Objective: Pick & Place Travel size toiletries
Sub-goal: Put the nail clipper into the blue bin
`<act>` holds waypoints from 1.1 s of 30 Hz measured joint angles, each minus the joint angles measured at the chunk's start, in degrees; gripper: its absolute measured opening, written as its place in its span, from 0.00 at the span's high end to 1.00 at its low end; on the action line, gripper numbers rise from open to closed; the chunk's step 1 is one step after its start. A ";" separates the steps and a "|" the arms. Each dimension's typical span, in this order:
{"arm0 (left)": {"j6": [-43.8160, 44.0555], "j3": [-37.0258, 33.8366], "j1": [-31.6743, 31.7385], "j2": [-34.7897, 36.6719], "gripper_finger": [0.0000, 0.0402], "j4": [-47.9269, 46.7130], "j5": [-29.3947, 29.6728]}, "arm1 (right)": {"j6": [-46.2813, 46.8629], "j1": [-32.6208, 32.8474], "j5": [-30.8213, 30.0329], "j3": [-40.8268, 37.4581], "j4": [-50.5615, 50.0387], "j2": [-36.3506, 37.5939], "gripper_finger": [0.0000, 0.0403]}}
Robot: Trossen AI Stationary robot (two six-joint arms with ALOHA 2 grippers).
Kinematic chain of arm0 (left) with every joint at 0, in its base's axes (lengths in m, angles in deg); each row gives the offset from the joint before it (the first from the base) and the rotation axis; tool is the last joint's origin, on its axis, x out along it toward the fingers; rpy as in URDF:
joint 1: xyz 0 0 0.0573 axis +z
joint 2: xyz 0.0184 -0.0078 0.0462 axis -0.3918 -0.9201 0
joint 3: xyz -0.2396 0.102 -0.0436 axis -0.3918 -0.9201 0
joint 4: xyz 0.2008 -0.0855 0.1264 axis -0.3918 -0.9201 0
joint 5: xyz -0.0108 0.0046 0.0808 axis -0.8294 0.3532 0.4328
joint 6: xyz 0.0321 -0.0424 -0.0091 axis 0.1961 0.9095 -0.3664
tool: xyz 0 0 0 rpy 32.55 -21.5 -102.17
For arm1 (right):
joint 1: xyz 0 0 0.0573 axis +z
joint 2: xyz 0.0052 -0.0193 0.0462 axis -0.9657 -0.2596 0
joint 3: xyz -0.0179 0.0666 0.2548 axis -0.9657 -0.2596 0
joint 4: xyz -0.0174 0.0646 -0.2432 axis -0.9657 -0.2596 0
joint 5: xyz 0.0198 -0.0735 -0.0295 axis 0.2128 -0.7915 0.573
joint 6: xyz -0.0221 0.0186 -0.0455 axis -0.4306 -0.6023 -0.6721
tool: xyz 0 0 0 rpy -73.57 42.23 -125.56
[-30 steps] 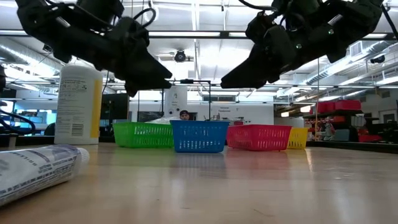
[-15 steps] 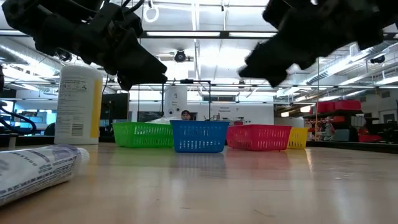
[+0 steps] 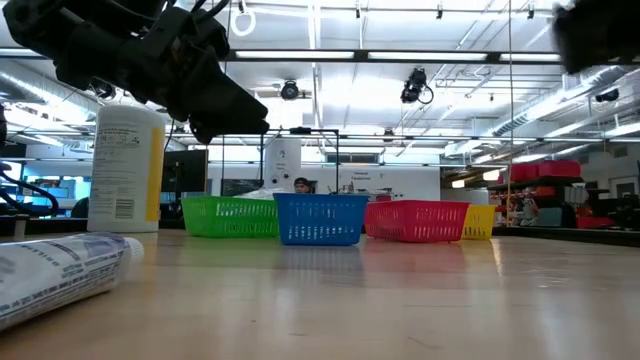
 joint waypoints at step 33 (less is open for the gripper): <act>-4.38 0.00 0.04 0.00 0.56 -2.36 0.19 | 43.55 3.64 10.44 -12.58 1.56 -0.54 0.62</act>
